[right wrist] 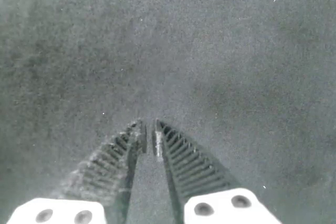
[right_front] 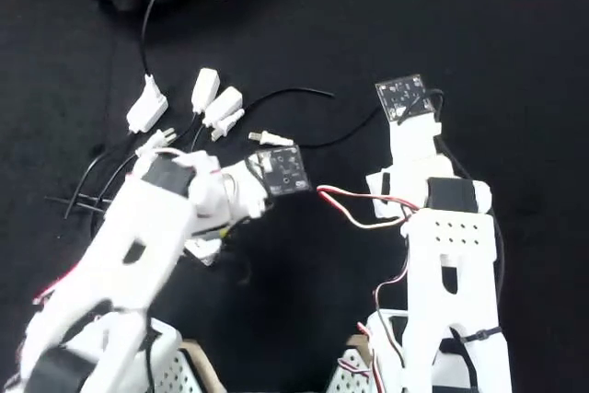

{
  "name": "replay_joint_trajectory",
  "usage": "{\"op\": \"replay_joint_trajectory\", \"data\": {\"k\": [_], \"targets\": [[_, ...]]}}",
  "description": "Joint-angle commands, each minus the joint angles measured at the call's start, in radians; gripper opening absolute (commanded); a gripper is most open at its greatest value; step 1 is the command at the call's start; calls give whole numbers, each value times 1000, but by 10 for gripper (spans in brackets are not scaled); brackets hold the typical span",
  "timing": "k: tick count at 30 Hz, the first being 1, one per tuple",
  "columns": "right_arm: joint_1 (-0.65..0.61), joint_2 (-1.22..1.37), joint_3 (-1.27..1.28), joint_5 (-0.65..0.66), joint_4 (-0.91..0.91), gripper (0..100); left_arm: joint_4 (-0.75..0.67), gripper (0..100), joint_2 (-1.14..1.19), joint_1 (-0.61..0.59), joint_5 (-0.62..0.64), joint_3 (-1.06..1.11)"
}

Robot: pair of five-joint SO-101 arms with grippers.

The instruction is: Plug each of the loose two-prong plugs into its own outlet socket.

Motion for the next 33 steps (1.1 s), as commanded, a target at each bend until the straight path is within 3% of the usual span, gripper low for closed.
{"op": "replay_joint_trajectory", "data": {"k": [1, 6, 12, 15, 20, 29, 33], "targets": [[-8, -24, -5, 0, -11, 26, 97, 28, -163, 117, 89, -8], [-8, -24, -5, 0, -9, 26, 77, 30, -166, 305, 227, 117], [-6, -24, -5, 0, -9, 26, -419, 30, -61, 257, 339, 366], [-6, -22, -5, 0, -9, 26, -523, 58, 3, 208, 345, 384], [-6, -24, -5, 28, -6, 26, -542, 306, 60, 176, 574, 371], [153, -25, -74, 28, 49, 26, -471, 298, -64, 174, 585, 383], [199, -25, -88, 32, 58, 28, -448, 201, -212, 251, 537, 463]]}}
